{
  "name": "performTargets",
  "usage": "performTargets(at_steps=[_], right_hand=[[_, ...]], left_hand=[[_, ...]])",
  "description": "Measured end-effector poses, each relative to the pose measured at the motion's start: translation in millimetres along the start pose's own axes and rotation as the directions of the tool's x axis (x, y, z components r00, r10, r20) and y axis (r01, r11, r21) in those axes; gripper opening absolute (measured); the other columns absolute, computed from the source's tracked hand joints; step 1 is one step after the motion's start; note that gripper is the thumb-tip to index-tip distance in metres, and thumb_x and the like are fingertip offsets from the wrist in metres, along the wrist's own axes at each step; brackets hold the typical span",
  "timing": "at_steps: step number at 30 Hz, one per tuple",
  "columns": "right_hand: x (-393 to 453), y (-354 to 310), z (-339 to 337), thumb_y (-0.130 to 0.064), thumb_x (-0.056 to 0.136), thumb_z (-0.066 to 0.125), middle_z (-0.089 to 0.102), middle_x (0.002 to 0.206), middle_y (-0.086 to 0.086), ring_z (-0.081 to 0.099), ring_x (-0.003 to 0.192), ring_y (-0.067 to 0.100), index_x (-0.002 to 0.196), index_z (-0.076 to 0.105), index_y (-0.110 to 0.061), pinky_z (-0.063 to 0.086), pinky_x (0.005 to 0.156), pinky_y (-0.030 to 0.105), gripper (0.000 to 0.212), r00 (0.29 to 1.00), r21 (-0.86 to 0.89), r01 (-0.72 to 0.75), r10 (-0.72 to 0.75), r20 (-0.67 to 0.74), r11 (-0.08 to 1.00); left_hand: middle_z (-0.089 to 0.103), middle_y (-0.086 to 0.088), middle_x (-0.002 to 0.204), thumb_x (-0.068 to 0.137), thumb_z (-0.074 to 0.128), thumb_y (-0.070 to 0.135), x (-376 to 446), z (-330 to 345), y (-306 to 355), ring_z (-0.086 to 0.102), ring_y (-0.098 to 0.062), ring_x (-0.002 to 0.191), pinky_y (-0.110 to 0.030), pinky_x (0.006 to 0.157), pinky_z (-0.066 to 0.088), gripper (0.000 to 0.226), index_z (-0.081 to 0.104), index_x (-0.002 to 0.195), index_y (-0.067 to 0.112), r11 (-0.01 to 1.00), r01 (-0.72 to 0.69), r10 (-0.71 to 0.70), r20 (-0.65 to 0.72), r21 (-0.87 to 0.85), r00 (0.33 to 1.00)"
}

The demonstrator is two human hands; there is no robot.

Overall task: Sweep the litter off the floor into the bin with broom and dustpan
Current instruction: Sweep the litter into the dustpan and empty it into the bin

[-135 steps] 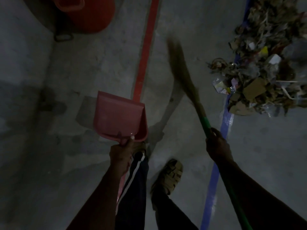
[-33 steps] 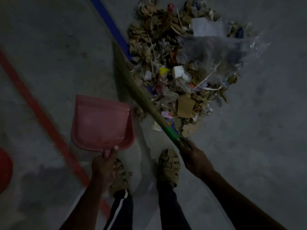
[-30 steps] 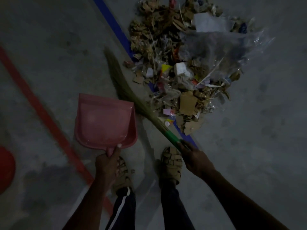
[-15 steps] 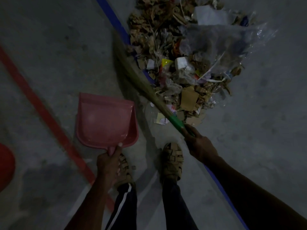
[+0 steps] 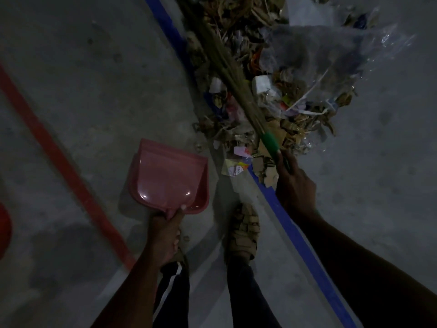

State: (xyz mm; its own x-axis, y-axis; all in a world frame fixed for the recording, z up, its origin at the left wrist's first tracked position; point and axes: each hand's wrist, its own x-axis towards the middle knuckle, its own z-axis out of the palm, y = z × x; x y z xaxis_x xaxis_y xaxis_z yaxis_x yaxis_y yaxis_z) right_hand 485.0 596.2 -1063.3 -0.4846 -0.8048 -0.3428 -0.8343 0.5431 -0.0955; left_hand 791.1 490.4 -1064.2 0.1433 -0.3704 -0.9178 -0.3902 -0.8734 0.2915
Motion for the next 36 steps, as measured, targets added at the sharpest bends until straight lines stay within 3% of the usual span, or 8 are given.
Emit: performTargets(at_steps=[4, 9, 13, 18, 21, 24, 32, 36], right_hand=[[41.9, 0.9, 9.9, 0.001, 0.081, 0.064, 0.019, 0.157, 0.010, 0.058, 0.088, 0.041, 0.157, 0.018, -0.016, 0.048, 0.047, 0.037, 0.090, 0.994, 0.006, -0.105, 0.105, -0.029, 0.994], [96.4, 5.4, 15.4, 0.000, 0.080, 0.065, 0.006, 0.164, 0.007, 0.048, 0.115, 0.042, 0.158, 0.000, -0.020, 0.049, 0.063, 0.042, 0.104, 0.966, 0.005, -0.256, 0.256, -0.039, 0.967], [119.7, 11.9, 24.1, 0.005, 0.075, 0.065, 0.016, 0.161, 0.006, 0.048, 0.112, 0.043, 0.158, 0.007, -0.020, 0.044, 0.061, 0.040, 0.104, 0.974, -0.028, -0.228, 0.228, -0.013, 0.973], [75.9, 17.0, 51.3, 0.006, 0.077, 0.060, 0.021, 0.157, 0.010, 0.052, 0.098, 0.039, 0.157, 0.016, -0.014, 0.050, 0.052, 0.040, 0.093, 0.988, -0.009, -0.146, 0.147, 0.044, 0.989], [40.4, 15.6, 64.9, 0.002, 0.073, 0.062, 0.029, 0.156, 0.010, 0.054, 0.088, 0.037, 0.156, 0.025, -0.013, 0.036, 0.047, 0.032, 0.091, 0.986, 0.013, -0.076, 0.073, 0.147, 0.997], [20.6, 16.8, 74.1, -0.007, 0.076, 0.066, 0.029, 0.156, 0.006, 0.053, 0.088, 0.033, 0.156, 0.025, -0.017, 0.044, 0.045, 0.034, 0.090, 0.967, 0.007, -0.006, 0.004, 0.254, 1.000], [58.3, 30.0, 57.6, -0.002, 0.068, 0.074, 0.035, 0.151, 0.005, 0.057, 0.089, 0.039, 0.153, 0.033, -0.016, 0.038, 0.045, 0.029, 0.096, 0.994, 0.038, -0.105, 0.106, -0.025, 0.994], [92.1, 45.1, 42.6, 0.001, 0.075, 0.065, 0.027, 0.157, 0.006, 0.052, 0.099, 0.041, 0.156, 0.021, -0.019, 0.045, 0.052, 0.036, 0.095, 0.972, 0.018, -0.225, 0.226, -0.056, 0.974]], left_hand=[[0.043, -0.003, 0.046, 0.074, 0.082, 0.061, 19.9, 27.2, 7.0, 0.037, -0.015, 0.037, -0.026, 0.050, 0.035, 0.056, 0.053, 0.063, 0.015, 0.999, 0.020, -0.021, 0.041, 0.027, 0.999], [0.038, 0.003, 0.047, 0.085, 0.077, 0.051, 41.4, 51.8, 19.2, 0.030, -0.010, 0.034, -0.019, 0.044, 0.026, 0.044, 0.051, 0.073, 0.018, 0.999, 0.014, -0.019, 0.123, 0.039, 0.992], [0.040, 0.002, 0.046, 0.086, 0.076, 0.048, 60.6, 53.9, 33.2, 0.031, -0.011, 0.033, -0.018, 0.040, 0.027, 0.046, 0.048, 0.068, 0.016, 0.992, 0.031, -0.042, 0.088, 0.124, 0.995], [0.039, 0.001, 0.049, 0.087, 0.075, 0.048, 74.4, 50.5, 47.6, 0.029, -0.011, 0.035, -0.017, 0.040, 0.027, 0.044, 0.050, 0.069, 0.017, 0.982, -0.023, -0.004, 0.140, 0.188, 0.990], [0.038, 0.000, 0.047, 0.090, 0.073, 0.045, 82.5, 53.8, 59.9, 0.028, -0.011, 0.033, -0.015, 0.037, 0.026, 0.042, 0.050, 0.071, 0.015, 0.969, -0.072, 0.037, 0.148, 0.236, 0.988], [0.038, -0.003, 0.046, 0.091, 0.071, 0.046, 91.3, 55.2, 78.9, 0.030, -0.014, 0.032, -0.017, 0.040, 0.028, 0.039, 0.057, 0.081, 0.011, 0.941, -0.132, 0.071, 0.199, 0.313, 0.977], [0.040, 0.001, 0.046, 0.090, 0.072, 0.049, 99.1, 69.0, 108.3, 0.031, -0.013, 0.037, -0.023, 0.051, 0.030, 0.042, 0.058, 0.074, 0.013, 0.911, -0.200, 0.114, 0.246, 0.361, 0.963], [0.039, 0.002, 0.047, 0.090, 0.071, 0.051, 100.2, 72.6, 104.0, 0.030, -0.010, 0.033, -0.015, 0.039, 0.027, 0.043, 0.054, 0.077, 0.013, 0.907, -0.191, 0.108, 0.232, 0.374, 0.967]])
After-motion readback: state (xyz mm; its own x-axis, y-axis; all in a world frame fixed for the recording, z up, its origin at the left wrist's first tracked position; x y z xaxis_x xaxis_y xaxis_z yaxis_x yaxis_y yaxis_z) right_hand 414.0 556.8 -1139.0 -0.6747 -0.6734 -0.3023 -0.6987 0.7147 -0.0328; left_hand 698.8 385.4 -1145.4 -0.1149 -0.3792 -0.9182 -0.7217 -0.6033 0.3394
